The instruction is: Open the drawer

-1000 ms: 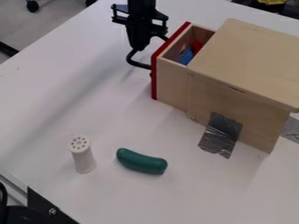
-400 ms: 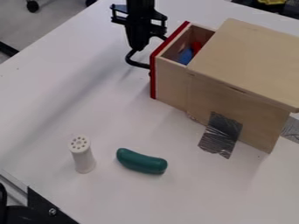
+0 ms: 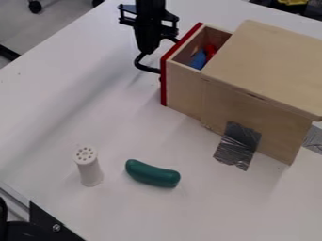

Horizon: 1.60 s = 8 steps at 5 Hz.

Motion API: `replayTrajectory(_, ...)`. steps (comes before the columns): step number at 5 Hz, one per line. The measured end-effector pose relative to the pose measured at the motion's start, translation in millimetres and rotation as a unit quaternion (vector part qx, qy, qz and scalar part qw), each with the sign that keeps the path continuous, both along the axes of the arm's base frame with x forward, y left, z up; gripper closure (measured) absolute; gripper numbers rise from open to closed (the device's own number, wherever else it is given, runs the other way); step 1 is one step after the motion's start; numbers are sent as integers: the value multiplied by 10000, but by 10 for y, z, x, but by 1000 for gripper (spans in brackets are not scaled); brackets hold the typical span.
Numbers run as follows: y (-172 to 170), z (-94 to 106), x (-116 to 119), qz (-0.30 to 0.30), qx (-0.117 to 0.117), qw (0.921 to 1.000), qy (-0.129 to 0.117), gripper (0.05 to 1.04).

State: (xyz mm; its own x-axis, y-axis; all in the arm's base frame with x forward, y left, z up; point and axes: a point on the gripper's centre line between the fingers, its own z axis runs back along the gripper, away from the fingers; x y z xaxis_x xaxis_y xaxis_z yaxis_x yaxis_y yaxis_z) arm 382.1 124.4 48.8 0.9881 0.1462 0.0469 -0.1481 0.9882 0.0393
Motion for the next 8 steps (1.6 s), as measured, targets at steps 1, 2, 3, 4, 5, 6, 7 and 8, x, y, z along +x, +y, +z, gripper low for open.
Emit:
replayTrajectory(1, 6, 0, -2, 0, 0, 10000, 0, 992)
replayTrajectory(2, 39, -42, -1, 40, -18, 10000, 59, 992)
replayTrajectory(3, 70, -44, -3, 78, -18, 10000, 59, 992)
replayTrajectory(4, 134, -38, -1, 79, 70, 9999, 87, 992)
replayTrajectory(5, 360, -16, -83, 330, 113, 9993, 114, 992)
replayTrajectory(6, 428, 20, -78, 426, 129, 9990, 47, 992)
replayTrajectory(7, 435, 22, -62, 429, 122, 9990, 69, 973)
replayTrajectory(8, 447, 12, -33, 543, 81, 9984, 115, 798)
